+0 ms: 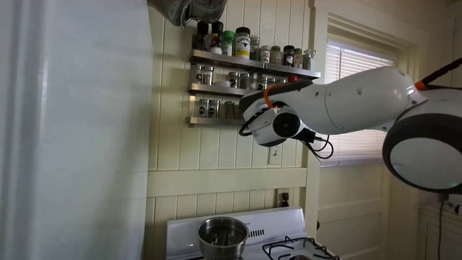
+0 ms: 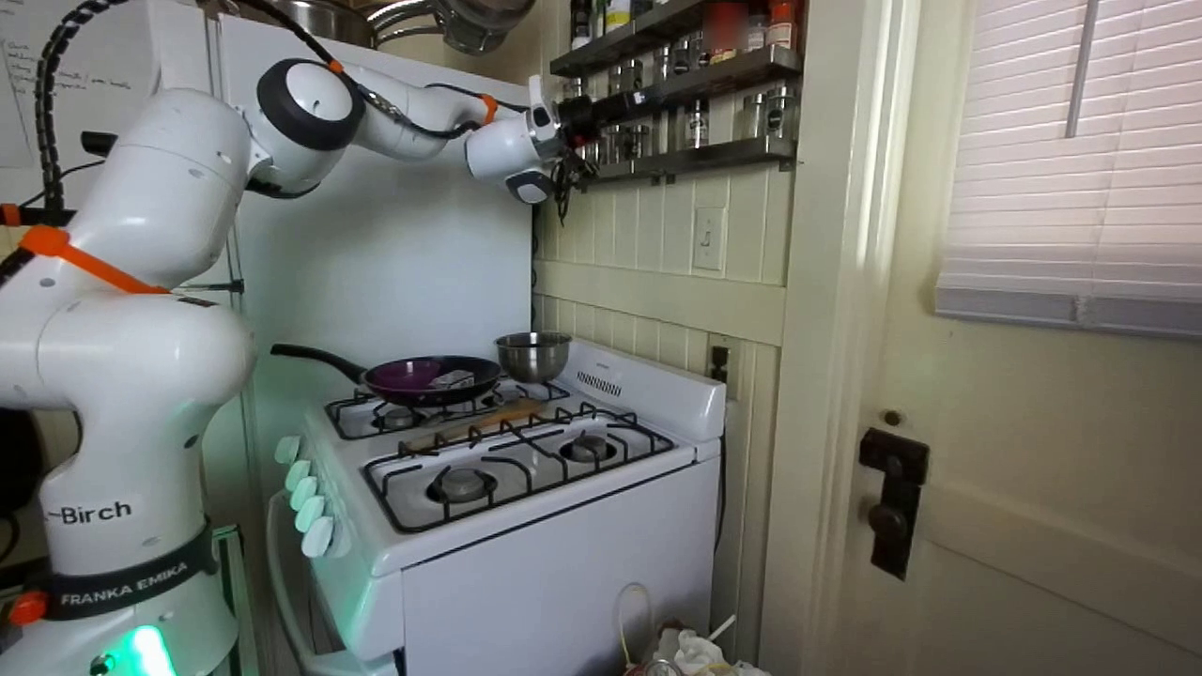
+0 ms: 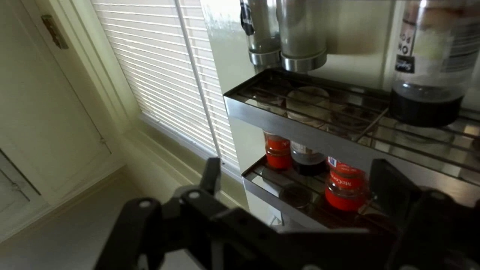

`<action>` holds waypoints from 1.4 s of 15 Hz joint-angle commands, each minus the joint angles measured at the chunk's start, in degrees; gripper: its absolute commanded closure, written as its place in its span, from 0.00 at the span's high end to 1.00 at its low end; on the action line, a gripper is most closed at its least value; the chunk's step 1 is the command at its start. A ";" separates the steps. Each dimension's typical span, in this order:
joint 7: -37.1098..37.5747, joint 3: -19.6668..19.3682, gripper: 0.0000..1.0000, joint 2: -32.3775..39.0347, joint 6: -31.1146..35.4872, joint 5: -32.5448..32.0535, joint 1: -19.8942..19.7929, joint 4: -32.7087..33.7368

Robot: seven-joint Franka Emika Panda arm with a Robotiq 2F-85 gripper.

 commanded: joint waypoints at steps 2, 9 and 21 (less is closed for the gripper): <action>0.63 -18.75 1.00 8.08 0.86 13.87 15.10 -4.87; 8.85 -24.60 1.00 0.81 0.67 17.70 36.88 -27.11; 26.75 -46.40 1.00 -7.63 0.84 24.87 66.46 -54.81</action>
